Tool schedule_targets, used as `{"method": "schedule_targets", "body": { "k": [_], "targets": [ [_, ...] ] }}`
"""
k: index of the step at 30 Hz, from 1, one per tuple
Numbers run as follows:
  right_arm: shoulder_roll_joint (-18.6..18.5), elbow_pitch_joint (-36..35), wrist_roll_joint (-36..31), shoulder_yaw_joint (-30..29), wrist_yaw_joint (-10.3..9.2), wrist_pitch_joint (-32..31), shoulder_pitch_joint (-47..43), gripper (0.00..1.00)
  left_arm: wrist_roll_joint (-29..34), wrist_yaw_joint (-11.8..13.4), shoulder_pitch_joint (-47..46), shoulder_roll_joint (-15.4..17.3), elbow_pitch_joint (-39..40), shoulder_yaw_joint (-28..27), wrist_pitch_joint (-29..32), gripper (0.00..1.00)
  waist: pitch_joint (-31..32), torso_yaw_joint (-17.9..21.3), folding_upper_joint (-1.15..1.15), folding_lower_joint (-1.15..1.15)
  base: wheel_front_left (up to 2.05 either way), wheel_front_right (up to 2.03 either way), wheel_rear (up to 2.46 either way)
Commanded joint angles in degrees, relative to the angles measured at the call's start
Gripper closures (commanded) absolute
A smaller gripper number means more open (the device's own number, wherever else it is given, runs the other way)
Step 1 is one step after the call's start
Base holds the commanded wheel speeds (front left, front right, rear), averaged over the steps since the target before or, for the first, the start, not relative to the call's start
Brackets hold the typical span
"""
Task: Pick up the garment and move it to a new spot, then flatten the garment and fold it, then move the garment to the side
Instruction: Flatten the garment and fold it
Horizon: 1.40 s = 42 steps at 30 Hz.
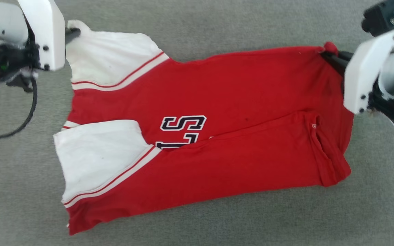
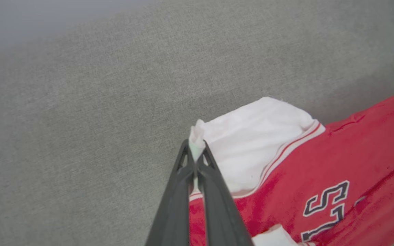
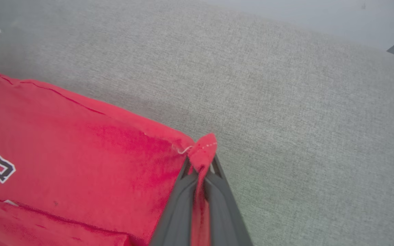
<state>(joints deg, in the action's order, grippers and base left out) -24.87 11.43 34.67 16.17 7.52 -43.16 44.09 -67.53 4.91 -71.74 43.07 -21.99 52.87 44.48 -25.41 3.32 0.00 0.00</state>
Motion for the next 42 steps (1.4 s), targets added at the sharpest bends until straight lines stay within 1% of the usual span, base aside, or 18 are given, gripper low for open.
{"method": "schedule_targets", "body": {
  "k": [1,5,9,10,15,17,19,21,22,23,24,25,26,27,28,29,36,42],
  "targets": [
    [-0.3,-1.5,-0.3,-0.8,-0.06,0.0,-2.1,1.0,-0.5,1.1,1.8,1.2,2.2,0.0,0.4,1.0,1.6,-1.3,0.0,0.0,0.0,0.0,0.0],
    [-1.7,-7.9,-0.5,-3.3,-0.06,-1.2,-7.7,1.0,-1.2,5.3,6.1,5.3,13.2,0.2,1.1,1.0,3.3,-2.4,0.0,0.0,0.0,0.0,0.0],
    [-2.3,-14.7,-0.8,-6.0,-0.05,-3.2,-13.9,1.0,-2.4,10.9,11.9,10.2,25.0,0.1,0.9,1.0,4.5,-3.0,0.0,0.0,0.0,0.0,0.0],
    [-2.3,-14.7,-0.8,-6.0,-0.05,-3.2,-13.9,1.0,-2.4,10.9,11.9,10.2,25.0,0.1,0.9,1.0,4.5,-3.0,0.0,0.0,0.0,0.0,0.0],
    [-2.7,-21.3,-0.4,-9.4,-0.05,-6.4,-22.7,1.0,-3.9,17.9,20.1,15.6,37.2,0.6,-1.0,1.0,5.2,-3.6,0.0,0.0,0.0,0.0,0.0],
    [-1.6,-22.9,-0.1,-11.0,-0.06,-7.1,-26.1,1.0,-4.6,20.1,23.9,17.0,40.5,1.4,-2.1,1.0,5.1,-3.8,0.0,0.0,0.0,0.0,0.0],
    [-0.8,-23.6,-0.5,-12.2,-0.05,-7.3,-29.0,1.0,-5.6,21.3,27.1,17.4,41.8,1.9,-3.7,1.0,5.1,-4.0,0.0,0.0,0.0,0.0,0.0],
    [0.4,-23.2,-0.5,-12.6,-0.05,-7.4,-31.1,1.0,-6.2,21.2,29.8,17.1,41.2,3.0,-5.0,1.0,5.0,-4.2,0.0,0.0,0.0,0.0,0.0],
    [1.0,-23.1,-0.8,-12.7,-0.05,-6.6,-31.4,0.85,-6.4,21.0,30.9,16.6,40.3,3.1,-5.6,1.0,4.9,-4.2,0.0,0.0,0.0,0.0,0.0],
    [1.4,-22.4,-0.9,-12.7,-0.05,-6.5,-31.8,0.68,-6.6,20.7,31.7,16.1,39.2,3.4,-6.1,1.0,5.1,-4.3,0.0,0.0,0.0,0.0,0.0],
    [1.8,-21.8,-0.8,-12.4,-0.05,-6.5,-32.3,0.57,-7.3,20.2,32.5,15.5,37.8,3.7,-6.6,1.0,5.2,-4.3,0.0,0.0,0.0,0.0,0.0],
    [2.2,-21.2,-0.9,-12.2,-0.05,-6.0,-32.3,0.04,-7.7,19.9,33.0,14.8,36.4,3.5,-7.4,1.0,5.3,-4.3,0.0,0.0,0.0,0.0,0.0],
    [2.5,-20.5,-1.0,-12.2,-0.05,-5.7,-32.2,0.0,-7.6,19.7,33.2,14.4,34.9,3.4,-8.1,0.8,5.4,-4.3,0.0,0.0,0.0,0.0,0.0],
    [2.9,-20.1,-1.1,-12.2,-0.05,-5.1,-31.9,0.0,-7.4,19.1,33.5,13.9,33.3,3.4,-8.9,0.67,5.5,-4.3,0.0,0.0,0.0,0.0,0.0],
    [3.2,-19.9,-0.9,-12.0,-0.05,-4.6,-31.5,0.0,-7.4,18.4,33.8,13.2,32.2,3.2,-10.0,0.44,5.8,-4.3,0.0,0.0,0.0,0.0,0.0],
    [3.4,-19.6,-0.7,-12.0,-0.05,-4.2,-31.3,0.0,-7.4,17.7,34.1,12.7,31.0,3.0,-11.1,0.0,6.1,-4.2,0.0,0.0,0.0,0.0,0.0],
    [3.5,-22.2,-0.6,-14.8,-0.05,-2.5,-32.7,0.0,-5.8,13.4,36.1,11.7,27.3,-0.1,-22.0,0.0,8.2,-4.1,0.0,0.0,0.0,0.0,0.0],
    [4.7,-23.5,-0.8,-19.8,-0.05,-3.7,-35.0,0.0,-2.0,10.9,38.6,11.6,27.6,-2.7,-34.6,0.0,9.7,-4.6,0.0,0.0,0.0,0.0,0.0]
  ]
}}
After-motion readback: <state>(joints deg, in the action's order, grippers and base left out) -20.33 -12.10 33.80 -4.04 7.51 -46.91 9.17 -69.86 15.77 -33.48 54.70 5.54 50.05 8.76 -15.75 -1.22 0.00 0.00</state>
